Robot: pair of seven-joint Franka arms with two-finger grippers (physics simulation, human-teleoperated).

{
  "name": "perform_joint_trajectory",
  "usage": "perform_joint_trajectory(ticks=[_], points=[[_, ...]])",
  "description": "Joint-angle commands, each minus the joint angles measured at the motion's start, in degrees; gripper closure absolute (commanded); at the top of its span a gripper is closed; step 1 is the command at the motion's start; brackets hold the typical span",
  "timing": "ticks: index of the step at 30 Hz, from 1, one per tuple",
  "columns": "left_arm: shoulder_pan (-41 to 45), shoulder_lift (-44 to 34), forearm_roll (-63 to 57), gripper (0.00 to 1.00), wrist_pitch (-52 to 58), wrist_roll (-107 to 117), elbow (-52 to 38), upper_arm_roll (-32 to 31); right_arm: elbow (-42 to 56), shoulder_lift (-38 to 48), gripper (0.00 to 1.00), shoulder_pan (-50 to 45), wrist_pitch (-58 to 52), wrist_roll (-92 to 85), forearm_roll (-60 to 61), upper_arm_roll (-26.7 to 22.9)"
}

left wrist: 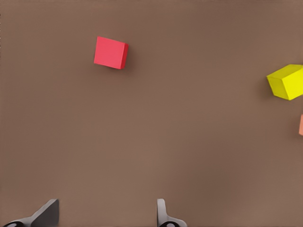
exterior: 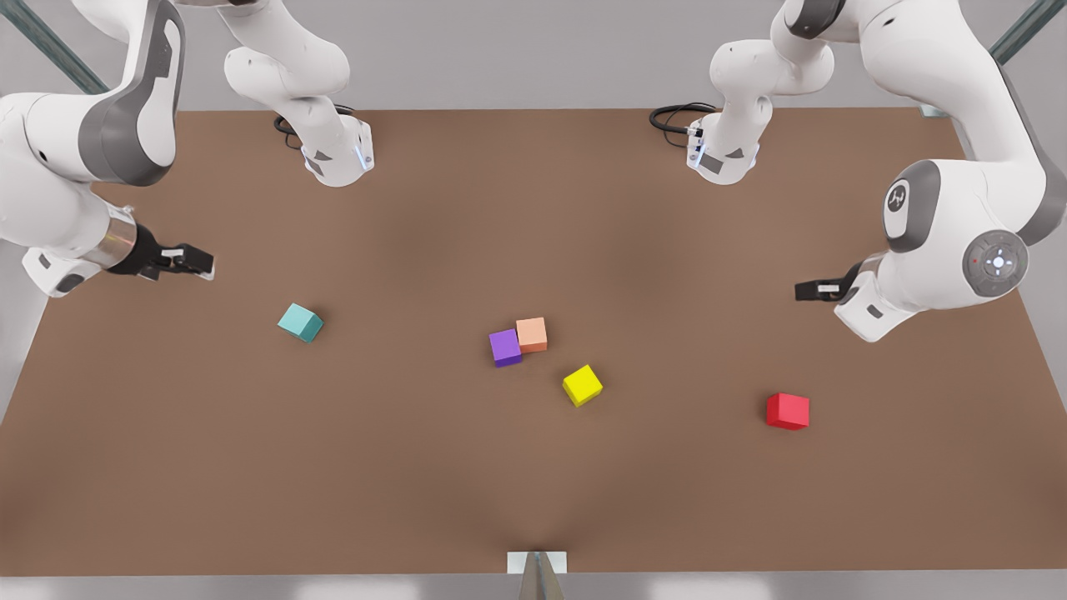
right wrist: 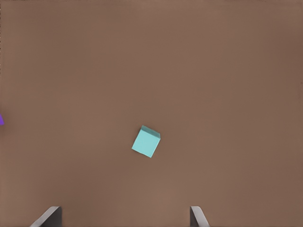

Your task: Pick up red wooden cube and pass to hand red wooden cube and place in blue wooden cube

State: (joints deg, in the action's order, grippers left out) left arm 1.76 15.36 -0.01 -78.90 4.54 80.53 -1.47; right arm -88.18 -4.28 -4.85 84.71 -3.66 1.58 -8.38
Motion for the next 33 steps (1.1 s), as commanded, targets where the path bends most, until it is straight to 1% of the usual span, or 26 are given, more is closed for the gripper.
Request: perform_joint_trajectory(ticks=[1,3,4,5,6,8,9,11,12,14,15,16,20,23,27,30,33], points=[[0.0,-0.07,-0.17,0.0,-2.05,0.82,-0.03,-0.03,0.03,0.06,0.0,-0.07,2.57,-2.4,0.09,-0.05],[-0.17,0.63,-0.34,0.0,-2.23,0.82,-0.03,-0.03,-0.06,-0.03,0.0,-0.07,2.65,-2.66,0.45,-0.05],[-0.7,3.44,-0.34,0.0,-3.8,0.74,-0.81,0.06,-0.06,-0.03,0.0,-0.07,2.57,-2.75,0.53,-0.05],[-1.93,9.67,-0.34,0.0,-6.88,0.65,-5.46,-0.02,-0.06,-0.12,0.0,-0.07,2.65,-2.66,0.62,-0.05],[-4.47,17.93,-0.17,0.0,-7.59,-0.14,-14.68,-0.72,-0.06,-0.12,0.0,-0.07,2.65,-2.75,0.62,-0.05],[-6.15,27.78,-0.25,0.0,-9.59,-7.69,-23.66,-1.34,-0.15,-0.12,0.0,-0.07,2.65,-2.75,0.53,-0.05],[-6.32,30.51,-0.43,0.0,-14.7,-11.56,-23.67,-1.08,-0.15,-0.12,0.0,-0.07,2.65,-2.84,0.53,-0.05],[-6.33,33.15,-0.61,0.0,-18.31,-16.05,-23.23,-0.99,-0.33,-0.03,0.0,-0.07,2.48,-3.45,0.62,-0.05],[-6.15,33.41,-0.69,0.0,-19.62,-17.63,-22.27,-0.82,-0.33,-0.03,0.0,-0.07,2.3,-3.54,0.62,-0.05],[-5.71,32.45,-3.5,0.0,-25.68,-18.34,-16.47,-0.64,-0.33,-0.12,0.0,-0.07,2.3,-3.54,0.62,-0.05],[-5.71,30.78,-5.52,0.0,-29.89,-18.42,-12.0,-0.64,-0.33,-0.12,0.0,-0.07,2.3,-3.54,0.53,-0.05],[-5.8,30.6,-5.53,0.0,-30.88,-19.47,-11.01,-0.55,-0.33,-0.12,0.0,-0.07,2.3,-3.54,0.62,-0.05],[-5.89,30.87,-5.26,0.0,-32.28,-21.15,-8.29,-0.55,-0.33,-0.21,0.0,-0.07,2.3,-3.54,0.53,-0.05],[-5.97,31.74,-5.35,0.0,-34.66,-21.15,-8.29,-0.55,-0.33,-0.21,0.0,-0.07,2.3,-3.54,0.62,0.03],[-5.8,32.89,-5.26,0.0,-34.66,-21.06,-8.11,-0.55,-0.5,-0.21,0.0,-0.07,2.3,-3.63,0.62,0.03],[-5.71,32.89,-5.35,0.0,-35.54,-21.06,-5.12,-0.55,-0.5,-0.21,0.0,-0.07,2.3,-3.54,0.53,0.03],[-5.8,33.59,-5.35,0.0,-36.77,-21.06,-5.04,-0.55,-0.5,-0.21,0.0,-0.16,2.3,-3.54,0.53,0.03]])
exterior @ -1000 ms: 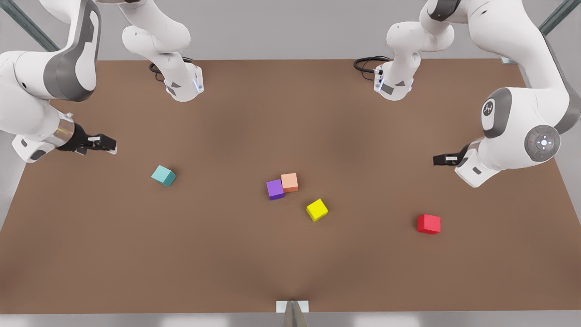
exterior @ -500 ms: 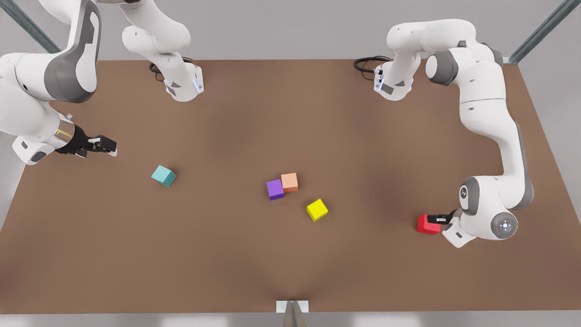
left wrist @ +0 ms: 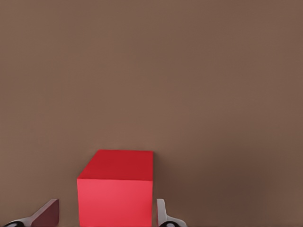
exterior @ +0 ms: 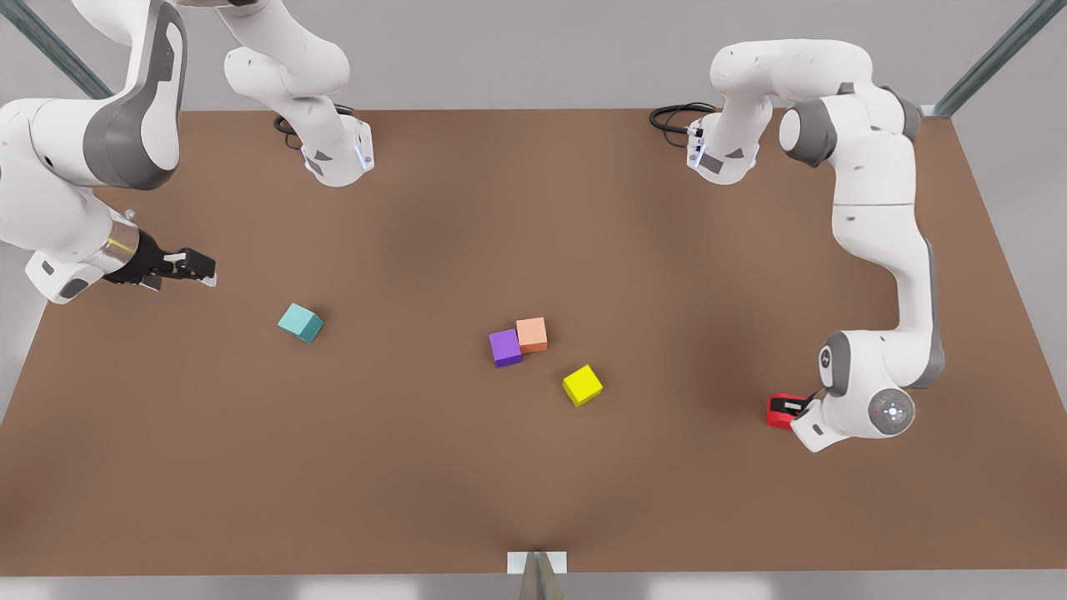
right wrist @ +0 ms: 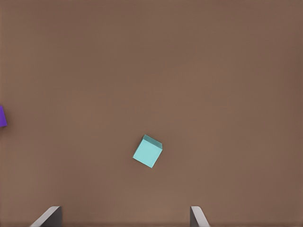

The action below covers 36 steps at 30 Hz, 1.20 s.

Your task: Pick up red wooden cube and pass to hand red wooden cube and place in blue wooden cube

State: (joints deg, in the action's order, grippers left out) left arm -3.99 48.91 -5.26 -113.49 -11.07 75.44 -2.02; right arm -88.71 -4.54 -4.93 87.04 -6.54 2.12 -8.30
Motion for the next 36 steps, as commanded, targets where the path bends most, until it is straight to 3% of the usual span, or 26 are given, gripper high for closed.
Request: perform_joint_trajectory(ticks=[1,17,19,21,22,25,27,30,32,33,36], points=[[-0.05,0.22,-0.1,0.0,-2.26,-5.36,0.06,0.0,0.03,0.06,0.0,0.01,-0.03,-0.66,0.07,-0.05],[-0.32,3.91,-0.01,0.0,-5.51,-4.48,0.24,0.0,0.82,-0.3,0.0,-0.08,0.15,-0.75,0.69,0.12],[-0.32,3.83,-0.01,0.28,-5.42,-3.61,0.15,-0.09,0.91,-1.7,0.0,0.0,-0.64,-10.48,9.01,0.04],[-0.32,3.74,-0.01,0.3,-5.42,-3.25,-0.02,-0.09,3.01,-6.52,0.0,-0.35,-0.73,-17.61,18.42,0.13],[-0.23,3.74,-0.01,0.35,-5.34,-0.1,-0.11,-0.44,7.93,-12.85,0.0,-0.08,-0.73,-24.82,23.62,0.21],[-0.23,3.3,5.33,0.38,-3.05,11.5,-0.99,-4.92,13.21,-22.52,0.0,2.2,-0.64,-47.56,35.04,0.04],[-0.32,2.68,18.95,0.38,0.28,17.47,-2.22,-7.99,16.11,-29.38,0.0,3.35,-0.55,-66.73,43.13,0.12],[-0.06,2.6,23.19,0.38,4.07,43.76,-7.32,-27.41,18.05,-32.11,0.0,3.17,-0.29,-80.28,51.14,0.48],[0.47,5.31,23.28,0.37,-1.7,42.37,-8.29,-34.87,19.72,-34.39,0.0,2.99,0.15,-91.08,54.82,0.56],[5.74,6.73,23.28,0.31,-12.0,42.71,-8.55,-37.27,20.33,-35.98,0.0,2.99,0.24,-99.26,57.99,1.27],[8.21,12.09,36.46,0.35,-17.46,40.96,-12.24,-42.01,19.63,-37.21,0.0,2.99,-0.82,-108.59,63.62,3.55]])
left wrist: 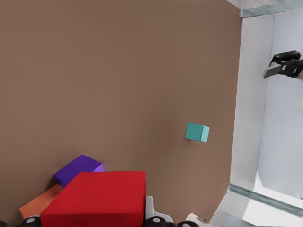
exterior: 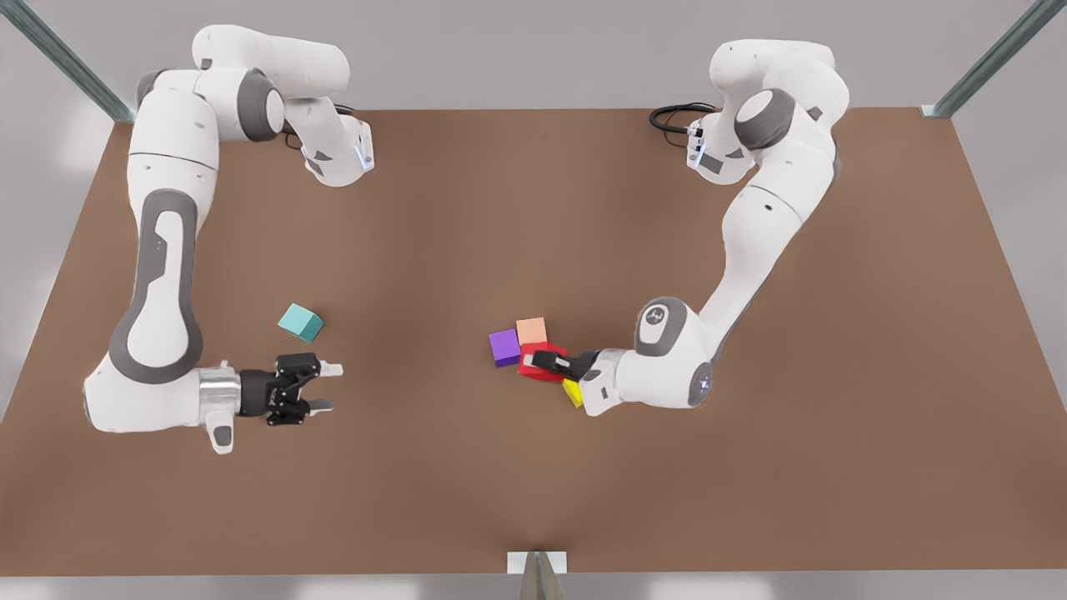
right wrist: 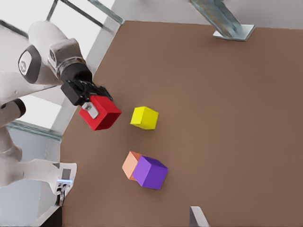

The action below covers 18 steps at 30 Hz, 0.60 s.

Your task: Pick up red wooden cube and pass to hand red wooden cube and place in blue wooden cube

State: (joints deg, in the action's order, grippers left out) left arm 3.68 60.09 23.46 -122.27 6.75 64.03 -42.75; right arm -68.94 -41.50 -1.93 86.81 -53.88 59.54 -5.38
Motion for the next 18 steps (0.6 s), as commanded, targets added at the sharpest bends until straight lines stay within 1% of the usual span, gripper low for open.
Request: perform_joint_trajectory(ticks=[1,3,5,7,8,12,15,18], points=[[0.45,1.79,10.02,0.35,-8.68,18.66,-0.92,-1.81,-0.32,-0.25,0.0,0.0,-0.94,-61.6,7.07,0.9],[0.45,3.37,21.18,0.35,-8.24,4.51,-0.75,-1.9,-0.49,-1.83,0.0,0.0,-3.84,-64.77,10.24,2.3],[0.45,3.89,23.39,0.35,-8.07,0.72,-0.75,-2.08,-1.02,-3.15,0.0,0.0,-4.89,-67.4,11.73,3.71],[-0.34,4.51,25.94,0.35,-4.12,-9.03,-0.31,-2.25,-2.78,-3.15,0.0,-0.44,-5.51,-68.11,12.35,5.12],[-0.78,4.51,26.11,0.35,-1.65,-11.32,-0.31,-2.25,-2.86,-3.15,0.0,-0.53,-5.42,-68.11,12.26,5.29],[-0.95,4.51,26.11,0.35,-1.39,-13.17,-0.22,-2.17,-4.01,-4.12,0.0,-2.37,-4.37,-68.2,13.22,5.29],[-0.95,5.21,26.9,0.35,-1.65,-18.71,-0.04,-2.17,-4.01,-5.26,0.0,-4.04,-1.29,-68.2,14.2,5.29],[-0.95,5.3,26.81,0.35,-2.0,-19.14,-0.04,-2.17,-4.79,-5.7,0.0,-4.92,2.4,-68.2,14.37,5.29]])
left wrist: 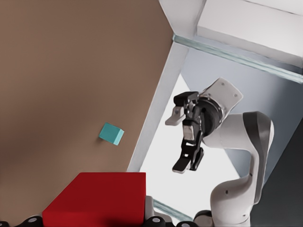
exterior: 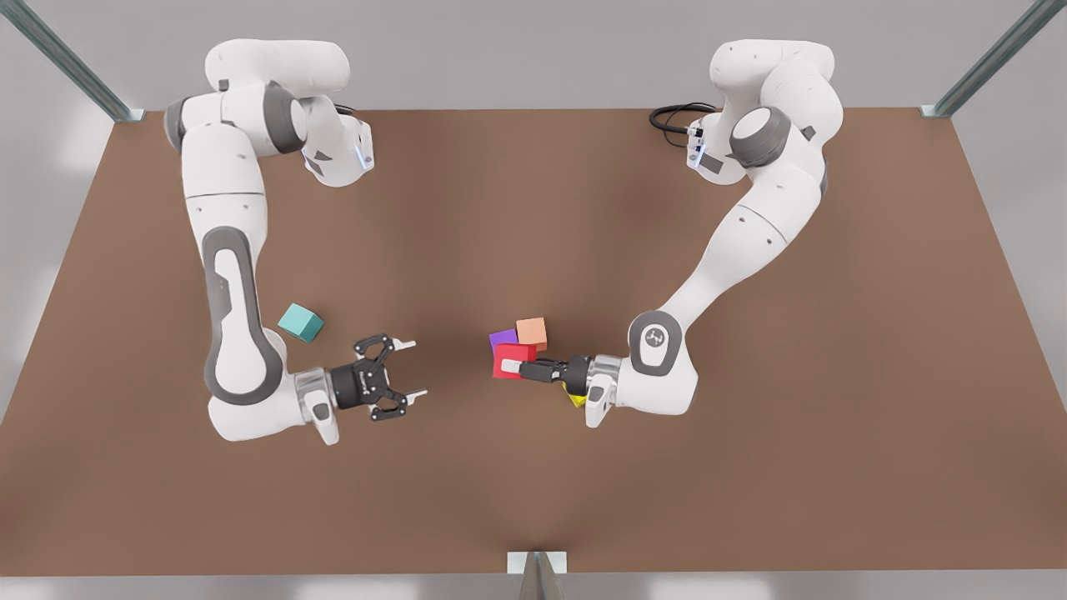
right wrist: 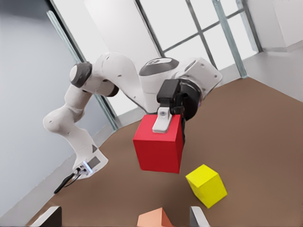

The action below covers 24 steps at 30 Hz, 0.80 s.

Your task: Pick up red wooden cube and pass to hand red wooden cube and place in blue wooden cube

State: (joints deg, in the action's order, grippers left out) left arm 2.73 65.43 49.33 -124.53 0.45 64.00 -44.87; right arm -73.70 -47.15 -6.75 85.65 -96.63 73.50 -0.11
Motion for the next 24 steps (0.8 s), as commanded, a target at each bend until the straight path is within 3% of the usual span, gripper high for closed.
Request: perform_joint_trajectory(ticks=[1,6,24], points=[[0.0,-0.04,1.03,0.35,0.17,-12.84,-0.01,-0.04,-1.44,-0.05,0.0,-0.9,5.05,-25.54,1.64,0.19],[1.41,0.84,1.12,0.35,-5.72,-12.84,-0.01,-0.04,-4.34,0.04,0.0,-3.19,10.15,-27.21,5.16,0.2],[1.93,1.36,1.56,0.35,-8.53,-13.45,-0.63,-0.22,-7.86,-0.05,0.0,-8.81,15.07,-29.58,15.27,0.28]])
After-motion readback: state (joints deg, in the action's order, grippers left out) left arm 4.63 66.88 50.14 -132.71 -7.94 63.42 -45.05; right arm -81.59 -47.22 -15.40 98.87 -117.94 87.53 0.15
